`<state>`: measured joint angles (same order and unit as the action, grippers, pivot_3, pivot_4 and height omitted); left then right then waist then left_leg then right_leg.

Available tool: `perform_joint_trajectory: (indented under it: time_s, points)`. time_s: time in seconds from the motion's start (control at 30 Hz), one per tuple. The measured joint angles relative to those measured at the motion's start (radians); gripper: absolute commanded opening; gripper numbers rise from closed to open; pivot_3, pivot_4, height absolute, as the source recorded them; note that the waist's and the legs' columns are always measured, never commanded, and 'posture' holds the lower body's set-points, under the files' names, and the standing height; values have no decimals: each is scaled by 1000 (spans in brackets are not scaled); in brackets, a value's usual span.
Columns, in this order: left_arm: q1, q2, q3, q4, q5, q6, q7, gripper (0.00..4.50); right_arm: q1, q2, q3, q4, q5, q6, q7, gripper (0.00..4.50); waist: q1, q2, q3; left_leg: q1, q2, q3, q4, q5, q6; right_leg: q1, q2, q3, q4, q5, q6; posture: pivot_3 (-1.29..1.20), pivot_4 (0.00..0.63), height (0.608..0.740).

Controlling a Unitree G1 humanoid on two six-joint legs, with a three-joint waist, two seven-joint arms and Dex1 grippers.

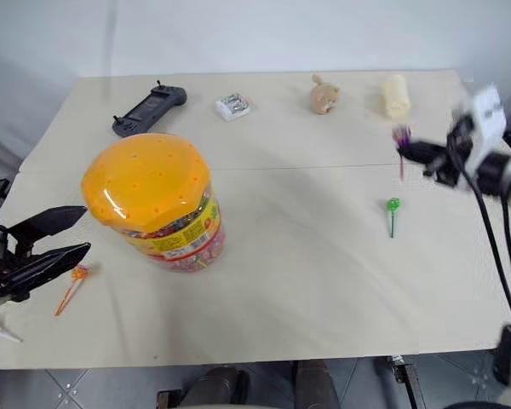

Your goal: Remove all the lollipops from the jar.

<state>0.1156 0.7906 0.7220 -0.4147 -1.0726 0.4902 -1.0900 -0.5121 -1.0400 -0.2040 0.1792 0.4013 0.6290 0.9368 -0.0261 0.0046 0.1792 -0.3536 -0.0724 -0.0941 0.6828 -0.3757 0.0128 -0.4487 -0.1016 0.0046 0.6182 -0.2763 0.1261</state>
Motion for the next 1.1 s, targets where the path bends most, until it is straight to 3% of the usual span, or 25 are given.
perform_joint_trajectory:
  time_s: [0.13, 0.27, 0.37, 0.53, 0.6, 0.7, 0.8, 0.87, 1.0, 1.1]
  points:
    - [0, 1, -35, 3, 54, -26, -31, 3117, 179, 1, 3, 15, -94, -54, -74, 47, 0, 0, 0, 7, 0, 8, 1, 1, 0, 3, 0, 2, 1, 1, 2, 0, 150, 740]
    - [4, 18, -57, 41, 105, -28, -38, 3117, 235, 31, 2, 21, -131, -79, -119, 47, 2, 0, 0, 10, 1, 9, 1, 1, 0, 4, 1, 3, 2, 1, 2, 0, 150, 740]
    - [4, 35, -57, 63, 139, -36, -35, 3117, 260, 43, -4, 21, -134, -75, -134, 783, 8, 0, 0, 10, 1, 9, 0, 1, 0, 4, 0, 3, 1, 1, 2, 0, 150, 740]
    - [30, 49, -50, 87, 201, -48, -33, 3117, 355, 42, -104, 9, -100, -102, -89, 2430, 30, 0, 0, 7, 0, 8, 0, 0, 1, 4, 0, 2, -3, 1, 2, 0, 150, 740]
    - [33, 58, -30, 115, 219, -53, -32, 3117, 394, 42, -176, 5, -67, -157, -34, 3090, 32, 0, 0, 7, 0, 8, 0, 0, 1, 4, 1, 2, -4, 1, 3, 0, 150, 740]
    - [24, 64, -16, 166, 248, -55, -12, 3117, 422, 101, -351, -45, 115, -271, 175, 4124, 31, 0, 0, 8, 2, 8, 0, 0, 1, 5, 2, 2, -5, 2, 3, 0, 150, 740]
    - [4, 64, -20, 219, 309, -88, 29, 3117, 407, 150, -406, -148, 242, -305, 258, 4124, 23, 0, 0, 10, 5, 9, 0, -1, -1, 7, 4, 2, -5, 2, 3, 0, 150, 740]
    - [3, 54, -19, 240, 352, -114, 61, 3117, 395, 168, -390, -215, 278, -304, 269, 4448, 21, 0, 0, 10, 5, 9, -1, -1, -2, 6, 5, 2, -5, 2, 3, 0, 150, 740]
    - [49, -25, -17, 238, 399, -170, 108, 3117, 327, 267, -225, -403, 325, -301, 246, 4483, 20, 0, 0, 9, 6, 9, -1, -2, -3, 5, 5, 2, -4, 2, 2, 0, 150, 740]
    - [109, -69, -19, 238, 472, -245, 135, 3117, 337, 314, -71, -489, 273, -355, 262, 4483, 31, -1, -1, 7, 6, 7, 0, -2, -3, 5, 4, 2, -6, 1, 2, 0, 150, 740]
